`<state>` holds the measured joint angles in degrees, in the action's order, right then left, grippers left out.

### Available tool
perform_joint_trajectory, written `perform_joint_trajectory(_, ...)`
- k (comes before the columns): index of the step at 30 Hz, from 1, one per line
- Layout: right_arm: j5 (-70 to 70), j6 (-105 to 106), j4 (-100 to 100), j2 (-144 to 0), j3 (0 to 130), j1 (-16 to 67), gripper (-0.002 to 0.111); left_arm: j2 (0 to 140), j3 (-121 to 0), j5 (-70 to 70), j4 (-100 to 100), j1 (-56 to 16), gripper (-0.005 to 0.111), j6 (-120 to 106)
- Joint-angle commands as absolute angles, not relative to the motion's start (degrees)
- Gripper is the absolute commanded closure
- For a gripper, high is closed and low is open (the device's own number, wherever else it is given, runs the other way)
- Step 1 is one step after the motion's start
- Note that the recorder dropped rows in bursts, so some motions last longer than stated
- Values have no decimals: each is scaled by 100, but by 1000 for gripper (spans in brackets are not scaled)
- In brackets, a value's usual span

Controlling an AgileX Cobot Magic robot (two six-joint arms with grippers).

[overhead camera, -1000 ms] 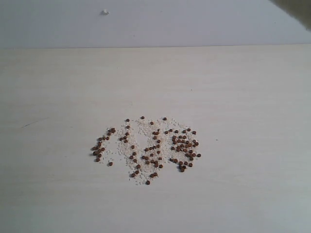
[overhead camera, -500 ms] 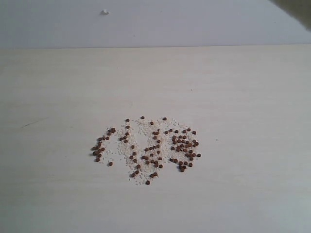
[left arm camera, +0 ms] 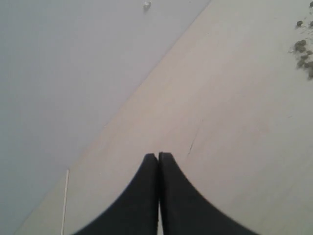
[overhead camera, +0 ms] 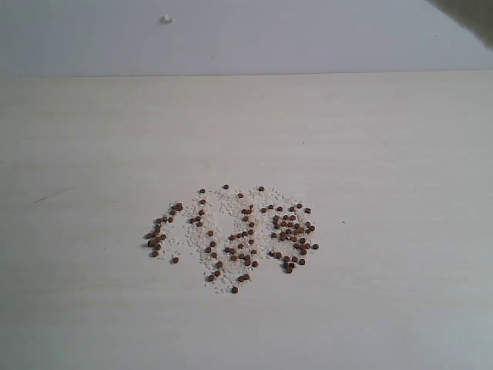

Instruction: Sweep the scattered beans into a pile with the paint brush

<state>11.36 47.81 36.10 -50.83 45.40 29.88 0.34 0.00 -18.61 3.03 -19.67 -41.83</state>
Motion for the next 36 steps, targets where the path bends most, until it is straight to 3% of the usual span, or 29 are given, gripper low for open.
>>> perform_joint_trajectory(1, 1198, 4763, 3592, -5065, 4514, 3004, 108, 0, 0, -1619, 234, -1992, 107, -3593)
perform_joint_trajectory(19, 1172, 4793, 3592, -5095, 4514, 3004, 108, 0, 0, -1026, 164, -1992, 107, 53)
perform_joint_trajectory(27, 899, 5288, 3592, -5409, 4382, 3004, 108, 0, 0, -1036, 164, -1992, 107, 178)
perform_joint_trajectory(32, 1976, 5272, 4096, -5673, 4076, 3004, 108, 0, 0, -1036, 164, -1992, 107, 178)
perform_joint_trajectory(36, 3112, 6025, 5840, -5745, 3903, 3004, 108, 0, 0, -1036, 175, -1992, 107, 178)
